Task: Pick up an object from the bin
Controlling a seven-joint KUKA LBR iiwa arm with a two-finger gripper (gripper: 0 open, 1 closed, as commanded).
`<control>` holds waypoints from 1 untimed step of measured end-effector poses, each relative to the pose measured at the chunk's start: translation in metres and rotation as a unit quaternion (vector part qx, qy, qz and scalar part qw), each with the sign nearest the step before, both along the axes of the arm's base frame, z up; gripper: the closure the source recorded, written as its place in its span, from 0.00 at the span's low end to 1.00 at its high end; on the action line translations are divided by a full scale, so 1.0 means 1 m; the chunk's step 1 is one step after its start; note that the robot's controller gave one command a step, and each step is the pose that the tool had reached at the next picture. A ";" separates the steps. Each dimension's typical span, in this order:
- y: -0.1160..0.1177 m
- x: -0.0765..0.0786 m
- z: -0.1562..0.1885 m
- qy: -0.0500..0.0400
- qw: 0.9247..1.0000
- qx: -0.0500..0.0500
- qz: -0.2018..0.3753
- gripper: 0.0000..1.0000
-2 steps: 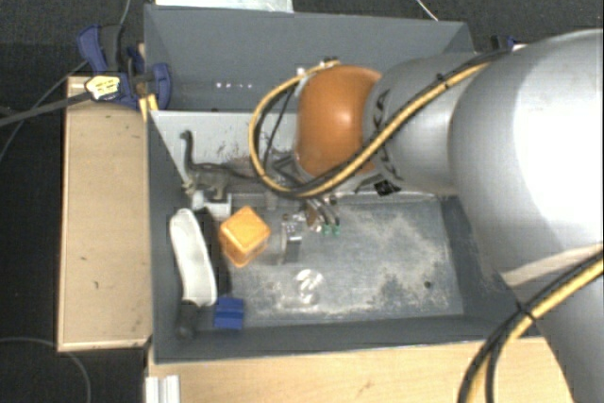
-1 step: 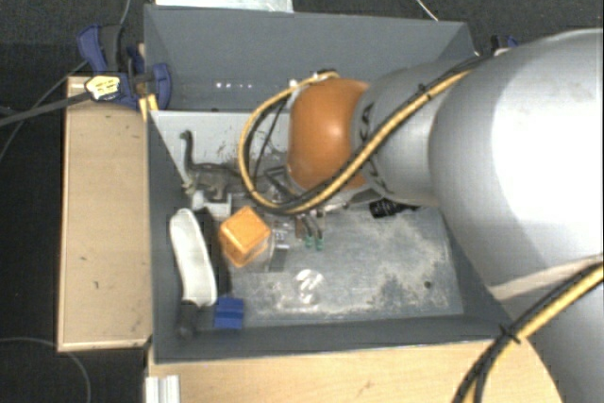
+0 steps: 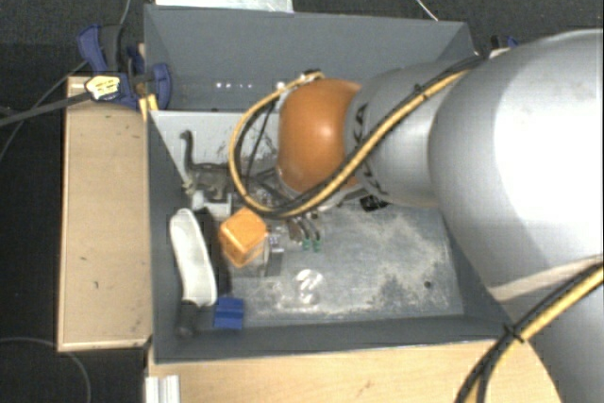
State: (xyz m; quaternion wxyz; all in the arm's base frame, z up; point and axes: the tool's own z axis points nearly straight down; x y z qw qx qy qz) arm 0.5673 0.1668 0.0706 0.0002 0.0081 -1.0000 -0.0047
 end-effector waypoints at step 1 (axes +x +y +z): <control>0.018 0.006 0.000 -0.007 0.998 -0.002 -0.059 0.00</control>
Offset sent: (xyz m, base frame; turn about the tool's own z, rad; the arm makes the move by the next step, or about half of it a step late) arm 0.0177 0.0203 -0.0006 -0.2031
